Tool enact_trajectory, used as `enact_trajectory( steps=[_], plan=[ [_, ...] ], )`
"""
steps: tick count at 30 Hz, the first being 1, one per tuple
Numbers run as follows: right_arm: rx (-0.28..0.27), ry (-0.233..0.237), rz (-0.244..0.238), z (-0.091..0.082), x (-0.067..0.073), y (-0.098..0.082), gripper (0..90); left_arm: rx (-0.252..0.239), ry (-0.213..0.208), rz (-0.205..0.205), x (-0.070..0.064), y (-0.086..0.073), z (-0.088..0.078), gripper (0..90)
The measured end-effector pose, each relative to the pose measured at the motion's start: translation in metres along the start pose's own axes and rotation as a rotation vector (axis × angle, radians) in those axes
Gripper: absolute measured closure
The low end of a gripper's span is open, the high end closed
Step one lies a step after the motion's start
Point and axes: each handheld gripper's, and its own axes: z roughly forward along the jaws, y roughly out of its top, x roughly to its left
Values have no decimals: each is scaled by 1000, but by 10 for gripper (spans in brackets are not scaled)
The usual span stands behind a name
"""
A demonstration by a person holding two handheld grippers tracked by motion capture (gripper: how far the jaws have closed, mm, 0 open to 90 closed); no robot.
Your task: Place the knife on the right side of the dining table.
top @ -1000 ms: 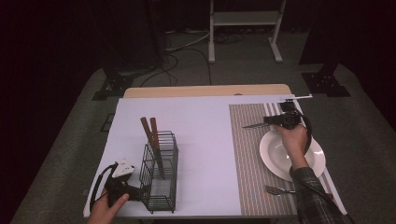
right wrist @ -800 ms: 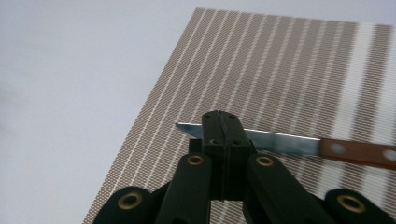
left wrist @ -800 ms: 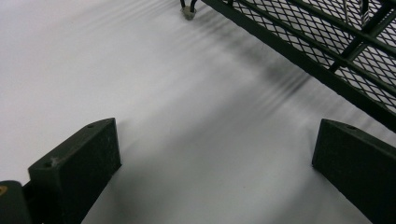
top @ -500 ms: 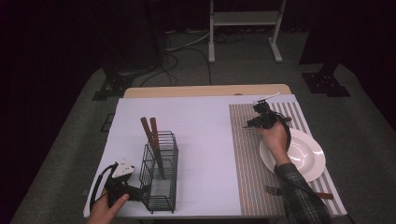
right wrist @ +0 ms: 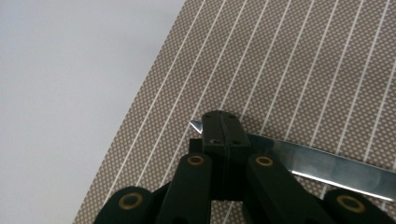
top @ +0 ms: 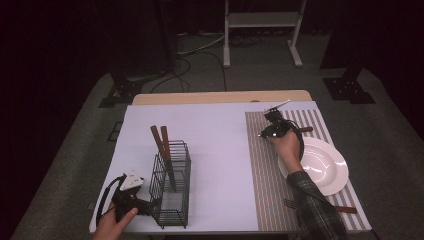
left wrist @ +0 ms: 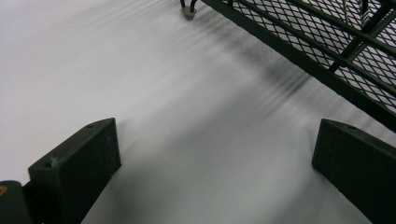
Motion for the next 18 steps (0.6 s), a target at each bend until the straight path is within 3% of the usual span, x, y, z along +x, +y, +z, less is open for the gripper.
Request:
enact_trajectory(
  steps=[3,7,10,12,15,18],
  plan=[
    [-2,1,10,0,1,1,900,0,0,0,0,0,0,0],
    [-60,20,-40,-12,14,-6,873,0,0,0,0,0,0,0],
    [-104,40,-85,-21,28,-16,790,0,1,1,0,0,0,0],
    [-140,64,-150,-28,45,-28,674,0,0,0,0,0,0,0],
    [-150,78,-189,-31,56,-36,565,0,1,0,0,0,0,0],
    [-169,126,-243,-35,70,-47,449,-1,1,1,0,0,0,0]
  ],
)
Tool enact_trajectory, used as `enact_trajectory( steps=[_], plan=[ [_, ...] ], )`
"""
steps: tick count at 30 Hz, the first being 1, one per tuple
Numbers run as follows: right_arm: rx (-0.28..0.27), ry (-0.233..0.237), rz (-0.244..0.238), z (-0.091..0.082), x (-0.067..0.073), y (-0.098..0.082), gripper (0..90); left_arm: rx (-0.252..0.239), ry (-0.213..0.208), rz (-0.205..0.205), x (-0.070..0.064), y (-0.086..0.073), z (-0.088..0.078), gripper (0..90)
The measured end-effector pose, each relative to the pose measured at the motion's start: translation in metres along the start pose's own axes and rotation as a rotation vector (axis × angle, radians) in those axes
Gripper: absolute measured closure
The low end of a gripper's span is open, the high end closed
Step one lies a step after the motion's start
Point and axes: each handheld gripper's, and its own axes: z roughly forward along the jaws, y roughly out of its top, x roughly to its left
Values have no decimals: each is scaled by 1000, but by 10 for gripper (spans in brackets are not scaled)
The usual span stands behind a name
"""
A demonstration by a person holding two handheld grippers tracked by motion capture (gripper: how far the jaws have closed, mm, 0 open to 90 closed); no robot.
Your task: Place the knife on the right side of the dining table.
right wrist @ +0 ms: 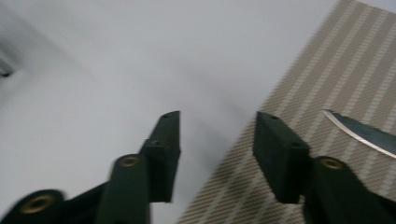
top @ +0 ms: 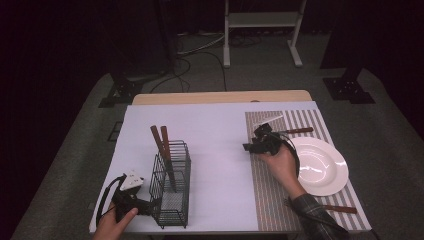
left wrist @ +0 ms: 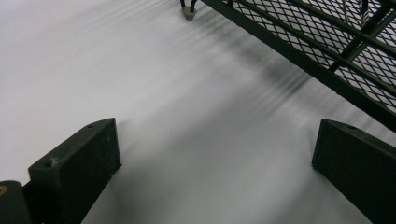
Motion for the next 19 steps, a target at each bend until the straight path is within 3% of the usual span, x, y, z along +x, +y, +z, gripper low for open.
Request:
enact_trajectory(
  steps=[2,5,7,8,11,12,13,16,19],
  plan=[
    [-16,40,-33,-1,13,-5,388,0,0,0,0,0,0,0],
    [-28,118,-140,3,45,-15,256,0,0,0,0,0,0,0],
    [-36,169,-196,7,64,-20,218,0,0,0,0,0,0,0],
    [-36,169,-196,7,64,-20,218,0,0,0,0,0,0,0],
    [-25,237,-272,16,95,-30,139,0,0,0,0,0,0,0],
    [-18,262,-345,23,115,-37,116,0,0,0,0,0,0,0],
    [-18,262,-345,23,115,-37,116,0,0,0,0,0,0,0],
    [5,290,-455,34,141,-48,80,0,0,0,0,0,0,0],
    [2,290,-478,37,151,-53,43,0,0,0,0,0,0,0]
  ],
)
